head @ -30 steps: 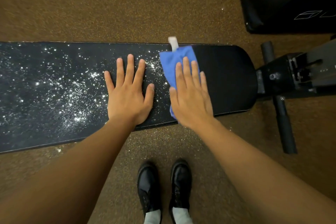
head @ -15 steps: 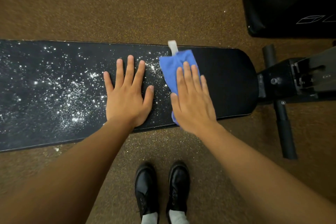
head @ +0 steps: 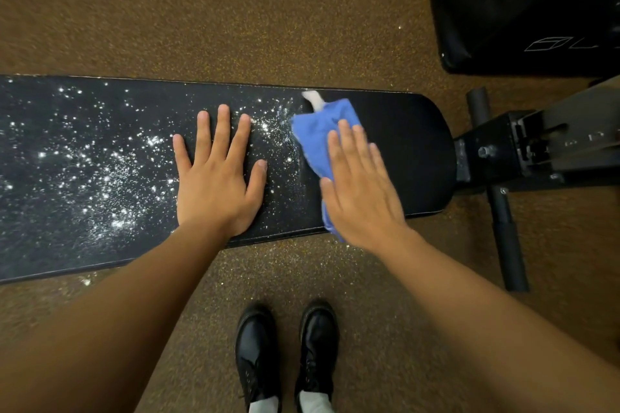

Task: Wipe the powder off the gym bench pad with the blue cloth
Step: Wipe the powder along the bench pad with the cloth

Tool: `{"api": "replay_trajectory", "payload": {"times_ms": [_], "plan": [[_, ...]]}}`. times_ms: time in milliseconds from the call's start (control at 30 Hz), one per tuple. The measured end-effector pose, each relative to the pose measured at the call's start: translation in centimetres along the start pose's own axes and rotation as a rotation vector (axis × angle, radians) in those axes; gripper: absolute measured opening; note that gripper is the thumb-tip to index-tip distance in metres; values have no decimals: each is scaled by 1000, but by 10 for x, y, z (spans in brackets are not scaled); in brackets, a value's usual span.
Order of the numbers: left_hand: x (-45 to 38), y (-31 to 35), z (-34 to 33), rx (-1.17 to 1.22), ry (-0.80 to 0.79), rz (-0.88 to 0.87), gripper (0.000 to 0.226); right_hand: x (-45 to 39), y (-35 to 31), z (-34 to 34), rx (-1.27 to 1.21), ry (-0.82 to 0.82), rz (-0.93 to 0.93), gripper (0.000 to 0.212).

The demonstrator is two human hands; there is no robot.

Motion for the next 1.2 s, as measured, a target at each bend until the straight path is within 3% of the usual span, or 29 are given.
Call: {"api": "replay_trajectory", "payload": {"times_ms": [100,233,367,467,700,900,1067,1200], "plan": [[1,0,-1,-8,-2,7,66,-10,39,7,14,10,-168,66],[1,0,-1,-12,-10,16,66,-60,27,11,-34,53,-288,66],[-1,1,-1,-5,-13,9,66,-22,-11,2,-9,24,-95,66],[0,0,-1,3,-7,9,66,18,-4,-3,7,-17,16,66],[0,1,-1,-9,-14,15,67,-67,19,11,-29,56,-283,65],[-1,1,0,8,-9,5,67,-5,-16,-1,3,3,22,65],[0,0,0,-10,-16,13,66,-27,40,12,15,55,-231,65],[1,1,-1,-7,-13,17,66,-65,19,10,-40,74,-304,65]]}}
Point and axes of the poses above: each hand's wrist, its own x-axis away from the middle knuckle, its own z-axis out of the back of the hand, y = z × x, the point moved 9 cm from there along -x, towards the middle knuckle, and after that the axes turned 4 degrees about y, right-handed, at the moved point
